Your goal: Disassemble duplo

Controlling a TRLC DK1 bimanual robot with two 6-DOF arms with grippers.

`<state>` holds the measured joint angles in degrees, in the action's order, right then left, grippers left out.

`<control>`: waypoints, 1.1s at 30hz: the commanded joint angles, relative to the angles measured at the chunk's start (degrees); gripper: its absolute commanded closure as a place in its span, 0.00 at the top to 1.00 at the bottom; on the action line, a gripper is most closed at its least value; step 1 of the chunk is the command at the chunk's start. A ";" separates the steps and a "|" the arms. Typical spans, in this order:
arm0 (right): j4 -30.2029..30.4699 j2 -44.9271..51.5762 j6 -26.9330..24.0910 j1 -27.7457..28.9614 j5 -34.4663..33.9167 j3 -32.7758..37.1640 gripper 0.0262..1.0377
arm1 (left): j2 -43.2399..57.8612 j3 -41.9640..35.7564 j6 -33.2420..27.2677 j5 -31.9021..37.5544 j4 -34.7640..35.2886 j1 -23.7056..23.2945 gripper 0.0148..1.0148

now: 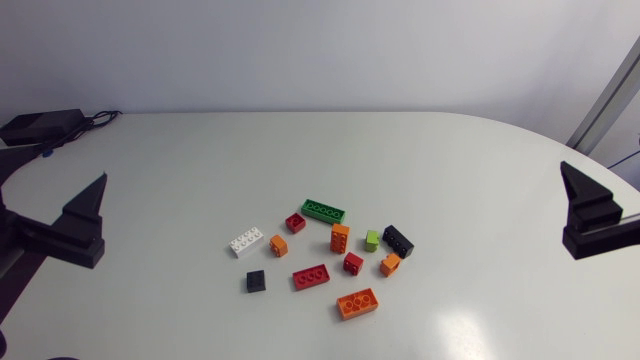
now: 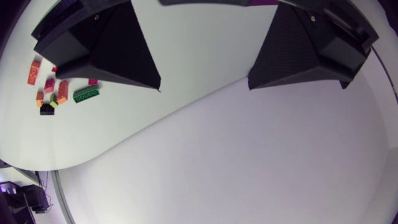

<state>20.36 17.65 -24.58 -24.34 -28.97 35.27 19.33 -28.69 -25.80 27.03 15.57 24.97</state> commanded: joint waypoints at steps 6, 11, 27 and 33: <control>-5.15 -9.74 -6.36 5.18 -0.38 -9.51 0.96 | -9.23 7.07 1.10 0.66 2.01 -1.94 0.96; -6.82 -12.82 -8.91 6.41 -0.38 -14.96 0.96 | -15.64 10.14 1.10 0.84 0.42 -8.54 0.96; -9.81 -18.00 -11.81 8.69 -0.30 -27.00 0.96 | -20.12 18.23 15.08 1.54 -4.85 -17.24 0.96; -8.85 -17.83 -9.26 7.55 6.03 -27.00 0.96 | -20.21 23.33 19.56 1.01 -14.61 -19.35 0.96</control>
<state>11.64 0.14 -34.94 -16.51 -23.79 9.45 0.32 -7.75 -8.73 27.64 3.53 6.63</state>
